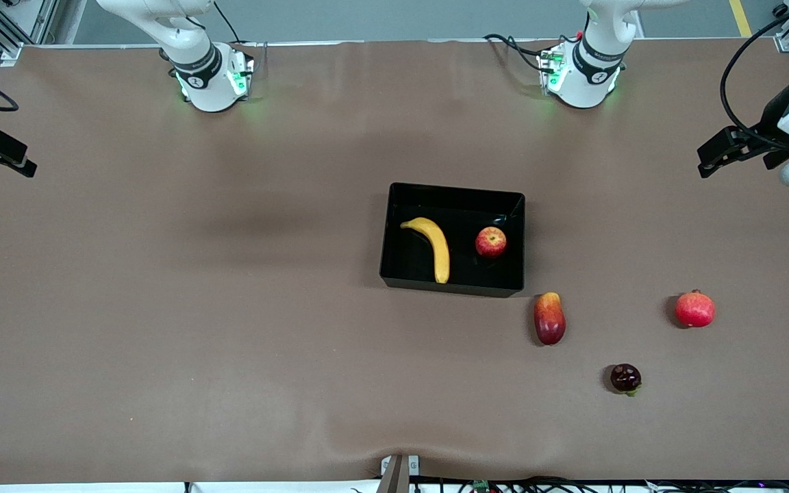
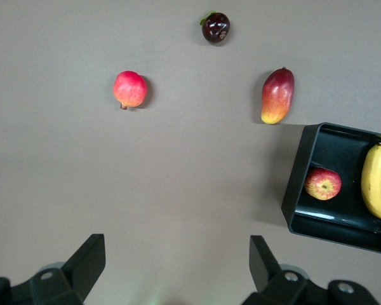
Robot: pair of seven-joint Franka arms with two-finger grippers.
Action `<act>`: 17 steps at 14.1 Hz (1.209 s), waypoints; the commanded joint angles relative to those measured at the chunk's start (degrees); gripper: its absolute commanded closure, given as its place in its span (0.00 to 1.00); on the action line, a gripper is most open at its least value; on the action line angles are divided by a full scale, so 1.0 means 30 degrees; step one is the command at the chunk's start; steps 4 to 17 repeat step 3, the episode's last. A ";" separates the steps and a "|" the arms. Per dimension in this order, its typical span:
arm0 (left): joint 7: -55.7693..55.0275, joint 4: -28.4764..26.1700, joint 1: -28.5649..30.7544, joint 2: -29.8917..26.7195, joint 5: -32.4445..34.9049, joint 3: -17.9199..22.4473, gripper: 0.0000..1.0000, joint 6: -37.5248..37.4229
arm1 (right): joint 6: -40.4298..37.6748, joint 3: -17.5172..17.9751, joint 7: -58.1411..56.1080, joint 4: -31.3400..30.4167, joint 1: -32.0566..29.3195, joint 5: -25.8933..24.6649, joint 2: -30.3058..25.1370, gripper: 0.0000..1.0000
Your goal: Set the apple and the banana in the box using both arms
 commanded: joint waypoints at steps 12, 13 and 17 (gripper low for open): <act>0.0270 0.0070 -0.0014 -0.0364 -0.0423 0.0124 0.00 -0.1110 | -0.0087 -0.0078 0.0286 -0.0164 0.0258 -0.0374 -0.0342 0.00; 0.0270 0.0070 -0.0014 -0.0364 -0.0423 0.0124 0.00 -0.1110 | -0.0087 -0.0078 0.0286 -0.0164 0.0258 -0.0374 -0.0342 0.00; 0.0270 0.0070 -0.0014 -0.0364 -0.0423 0.0124 0.00 -0.1110 | -0.0087 -0.0078 0.0286 -0.0164 0.0258 -0.0374 -0.0342 0.00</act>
